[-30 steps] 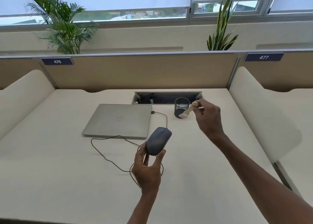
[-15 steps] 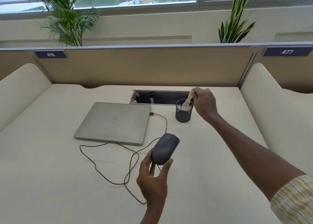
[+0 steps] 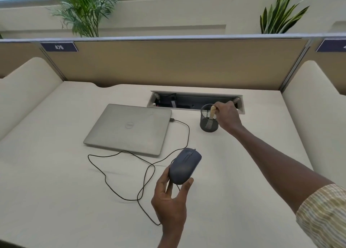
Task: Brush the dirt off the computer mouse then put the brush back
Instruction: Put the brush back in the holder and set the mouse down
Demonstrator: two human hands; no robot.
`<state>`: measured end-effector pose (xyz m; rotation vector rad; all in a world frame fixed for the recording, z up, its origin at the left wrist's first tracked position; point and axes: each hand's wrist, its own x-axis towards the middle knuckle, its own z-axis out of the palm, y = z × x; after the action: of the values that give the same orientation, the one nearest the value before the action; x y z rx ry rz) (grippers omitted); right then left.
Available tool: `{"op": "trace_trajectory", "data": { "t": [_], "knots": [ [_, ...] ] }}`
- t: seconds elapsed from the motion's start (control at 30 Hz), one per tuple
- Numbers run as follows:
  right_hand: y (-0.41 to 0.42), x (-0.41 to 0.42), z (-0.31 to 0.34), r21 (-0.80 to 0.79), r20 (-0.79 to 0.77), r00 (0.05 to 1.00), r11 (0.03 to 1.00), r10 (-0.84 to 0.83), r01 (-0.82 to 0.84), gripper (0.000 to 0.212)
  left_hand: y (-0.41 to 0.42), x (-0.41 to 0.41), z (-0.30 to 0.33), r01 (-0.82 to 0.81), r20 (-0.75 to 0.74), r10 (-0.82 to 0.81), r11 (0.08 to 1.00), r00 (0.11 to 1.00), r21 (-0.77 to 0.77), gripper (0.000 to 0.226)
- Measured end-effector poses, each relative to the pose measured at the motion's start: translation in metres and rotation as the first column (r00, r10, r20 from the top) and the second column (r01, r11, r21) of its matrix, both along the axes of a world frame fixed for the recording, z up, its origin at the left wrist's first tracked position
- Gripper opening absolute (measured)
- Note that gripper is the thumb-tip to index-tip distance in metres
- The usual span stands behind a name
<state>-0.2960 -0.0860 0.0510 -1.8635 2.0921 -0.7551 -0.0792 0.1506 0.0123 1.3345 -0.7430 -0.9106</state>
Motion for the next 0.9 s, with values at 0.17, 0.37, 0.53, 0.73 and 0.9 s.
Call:
{"op": "trace_trajectory", "data": {
  "t": [0.17,0.37,0.53,0.73,0.9],
  "knots": [
    [-0.009,0.000,-0.002,0.032,0.003,1.000,0.999,-0.001,0.001,0.027,-0.003,0.000,-0.001,0.001,0.011,-0.001,0.999,1.000,-0.045,0.073],
    [-0.022,-0.002,0.002,0.023,-0.081,0.997,1.000,0.011,-0.010,0.039,-0.006,0.002,0.000,0.007,-0.006,-0.008,0.999,1.000,-0.034,0.073],
    [0.006,0.004,0.009,-0.094,0.072,0.994,0.992,-0.079,0.085,0.036,-0.008,0.003,0.002,0.015,-0.007,-0.015,1.000,1.000,-0.017,0.064],
    [0.101,0.046,0.022,-0.165,0.400,0.906,0.962,-0.136,0.217,0.013,-0.011,-0.002,0.010,-0.018,-0.015,0.017,1.000,1.000,-0.020,0.063],
    [0.174,0.082,0.028,-0.071,0.545,0.808,0.947,-0.226,0.313,0.017,-0.010,-0.002,0.017,-0.030,0.003,0.030,0.999,1.000,-0.023,0.062]
  ]
}}
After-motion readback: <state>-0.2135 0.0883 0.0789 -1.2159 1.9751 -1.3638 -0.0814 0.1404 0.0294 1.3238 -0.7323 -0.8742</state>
